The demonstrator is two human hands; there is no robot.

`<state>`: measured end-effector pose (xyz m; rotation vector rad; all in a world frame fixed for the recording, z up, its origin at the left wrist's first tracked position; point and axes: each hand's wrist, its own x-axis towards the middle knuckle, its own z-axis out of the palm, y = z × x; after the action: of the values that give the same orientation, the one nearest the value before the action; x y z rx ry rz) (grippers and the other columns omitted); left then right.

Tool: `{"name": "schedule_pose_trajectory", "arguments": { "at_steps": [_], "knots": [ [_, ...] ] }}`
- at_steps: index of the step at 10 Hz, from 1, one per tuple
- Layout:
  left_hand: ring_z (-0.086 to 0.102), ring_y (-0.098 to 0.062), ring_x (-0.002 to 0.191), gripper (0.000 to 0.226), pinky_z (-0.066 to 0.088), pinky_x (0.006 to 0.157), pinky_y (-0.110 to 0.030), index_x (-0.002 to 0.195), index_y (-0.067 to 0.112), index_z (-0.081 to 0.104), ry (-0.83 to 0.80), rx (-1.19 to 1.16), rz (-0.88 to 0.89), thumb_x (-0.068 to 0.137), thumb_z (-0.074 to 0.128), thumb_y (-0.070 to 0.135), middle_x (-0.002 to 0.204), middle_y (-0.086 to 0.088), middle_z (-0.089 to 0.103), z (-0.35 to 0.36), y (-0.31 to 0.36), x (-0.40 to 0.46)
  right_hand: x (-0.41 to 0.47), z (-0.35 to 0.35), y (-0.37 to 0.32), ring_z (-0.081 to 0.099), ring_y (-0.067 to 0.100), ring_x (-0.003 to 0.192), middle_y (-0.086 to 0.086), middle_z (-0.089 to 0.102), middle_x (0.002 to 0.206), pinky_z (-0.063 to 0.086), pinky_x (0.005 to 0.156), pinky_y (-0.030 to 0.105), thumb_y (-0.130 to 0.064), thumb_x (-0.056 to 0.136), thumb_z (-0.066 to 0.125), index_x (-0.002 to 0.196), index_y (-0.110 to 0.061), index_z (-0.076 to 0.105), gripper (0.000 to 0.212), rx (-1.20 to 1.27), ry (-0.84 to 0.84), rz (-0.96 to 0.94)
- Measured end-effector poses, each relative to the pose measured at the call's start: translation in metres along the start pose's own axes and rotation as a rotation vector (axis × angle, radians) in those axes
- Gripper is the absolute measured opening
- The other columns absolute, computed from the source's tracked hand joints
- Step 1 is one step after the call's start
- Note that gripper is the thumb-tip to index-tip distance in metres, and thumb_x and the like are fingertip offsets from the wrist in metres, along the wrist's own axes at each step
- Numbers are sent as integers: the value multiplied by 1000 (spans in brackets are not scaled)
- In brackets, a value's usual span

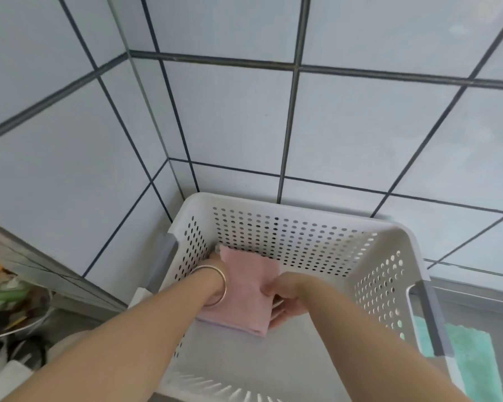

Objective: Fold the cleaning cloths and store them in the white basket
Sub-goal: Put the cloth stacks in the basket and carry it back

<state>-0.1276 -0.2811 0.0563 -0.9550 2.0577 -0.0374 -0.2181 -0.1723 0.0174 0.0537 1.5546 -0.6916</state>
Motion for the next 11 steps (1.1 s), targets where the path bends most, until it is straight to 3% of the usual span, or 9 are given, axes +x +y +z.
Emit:
{"name": "schedule_pose_trajectory", "arguments": {
  "at_steps": [1,2,4,6,7,8,9,10,11],
  "knots": [
    [13,-25,143,53,18,114,-35,146,5,13,-26,872,283,101,18,32,157,-10,11,-5,1,-4,-2,7,-2,55,34,108,19,51,125,52,82,41,-14,98,41,134,2,38,40,-139,39,-16],
    [38,-28,132,43,33,105,-37,139,2,29,98,-308,-26,99,29,19,145,-16,37,-4,-7,11,-2,12,0,57,22,90,12,55,109,49,79,30,-32,98,39,129,-1,45,44,-312,133,-55],
    [24,-32,137,77,23,115,-42,144,3,10,164,29,318,86,55,26,149,-17,21,9,7,-6,5,20,4,57,20,66,12,59,87,55,83,32,-50,96,30,116,1,55,60,-504,316,-171],
    [6,-36,141,101,8,118,-47,147,13,-7,166,138,333,78,59,45,153,-16,-1,32,6,14,-30,32,-4,51,26,108,11,51,119,44,81,34,-41,95,40,124,-7,44,45,-1157,836,-601],
    [-7,-39,142,105,2,117,-52,145,17,-15,157,131,331,76,52,58,154,-18,-15,40,6,24,-31,42,14,28,32,132,17,32,143,30,105,44,-53,91,38,139,-5,29,68,-1551,681,-761],
    [-19,-36,141,108,-1,117,-47,143,17,-24,102,58,296,80,56,53,152,-14,-29,40,4,23,-14,29,26,-14,24,145,10,-13,158,2,119,45,-79,75,6,150,-11,-5,102,-1586,478,-566],
    [-22,-34,141,107,-1,118,-46,142,20,-25,75,35,280,81,57,50,151,-13,-31,41,1,20,1,21,27,-20,19,144,5,-22,156,-2,119,44,-83,59,-8,148,-13,-14,114,-1559,431,-510],
    [-10,-34,144,96,4,119,-44,146,15,-16,22,76,278,86,52,47,155,-16,-17,27,2,12,-1,20,20,-12,19,146,4,-14,158,3,119,45,-64,89,31,150,-14,-8,88,-1496,413,-489],
    [47,-23,109,52,38,101,-38,139,21,27,66,35,367,91,38,38,124,-9,46,-12,6,-21,-44,13,-3,25,27,141,8,24,154,26,112,45,-49,93,42,148,-15,21,68,-1380,410,-539]
  ]
}}
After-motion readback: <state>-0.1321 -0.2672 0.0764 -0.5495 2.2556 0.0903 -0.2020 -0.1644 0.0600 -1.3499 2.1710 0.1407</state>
